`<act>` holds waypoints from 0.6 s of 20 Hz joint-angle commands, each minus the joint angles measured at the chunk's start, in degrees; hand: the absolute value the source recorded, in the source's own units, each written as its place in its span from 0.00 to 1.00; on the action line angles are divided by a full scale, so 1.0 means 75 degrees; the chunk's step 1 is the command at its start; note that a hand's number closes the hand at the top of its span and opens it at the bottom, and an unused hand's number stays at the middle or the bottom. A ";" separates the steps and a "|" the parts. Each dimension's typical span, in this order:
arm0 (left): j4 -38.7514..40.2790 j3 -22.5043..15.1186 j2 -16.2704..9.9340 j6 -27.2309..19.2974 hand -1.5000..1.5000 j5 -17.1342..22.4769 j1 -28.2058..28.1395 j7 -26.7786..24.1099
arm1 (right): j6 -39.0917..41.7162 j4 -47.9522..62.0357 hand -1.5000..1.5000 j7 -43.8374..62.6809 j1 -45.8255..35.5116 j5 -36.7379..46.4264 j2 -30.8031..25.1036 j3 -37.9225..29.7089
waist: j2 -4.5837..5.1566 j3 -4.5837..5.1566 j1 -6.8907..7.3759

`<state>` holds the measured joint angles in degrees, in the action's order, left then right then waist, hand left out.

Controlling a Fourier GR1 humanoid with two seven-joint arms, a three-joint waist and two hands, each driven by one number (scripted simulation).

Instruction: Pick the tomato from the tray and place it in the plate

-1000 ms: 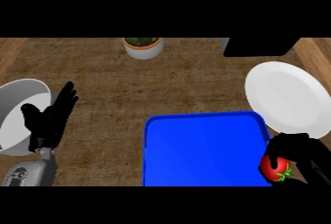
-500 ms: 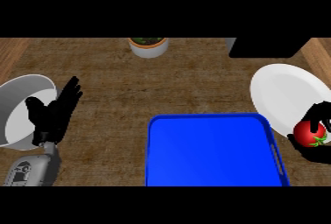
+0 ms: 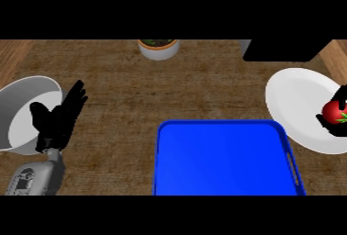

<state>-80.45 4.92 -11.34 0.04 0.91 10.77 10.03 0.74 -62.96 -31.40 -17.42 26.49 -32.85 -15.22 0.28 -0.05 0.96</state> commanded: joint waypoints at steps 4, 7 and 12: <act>-0.0176 -0.0030 -0.0006 0.0155 0.50 0.0072 -0.0096 0.0087 | -0.0008 0.3154 1.00 -0.1446 -0.0980 0.0950 -0.0611 0.0367 | 0.0057 -0.0016 0.0176; -0.0335 -0.0109 0.0042 0.0172 0.50 0.0040 -0.0155 0.0047 | 0.0892 0.3977 0.00 -0.0714 -0.1739 0.0879 -0.0592 0.0455 | 0.0049 -0.0013 0.0219; -0.0208 0.0130 -0.0050 0.0155 0.50 0.0188 0.0329 0.0368 | 0.0830 0.5242 0.00 -0.2687 -0.2277 0.0864 -0.0746 0.0266 | 0.0055 -0.0019 0.0123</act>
<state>-81.90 4.68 -11.03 0.95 1.29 10.99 10.93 7.15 -30.76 -44.05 -31.38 33.10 -38.22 -12.29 0.65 -0.16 2.02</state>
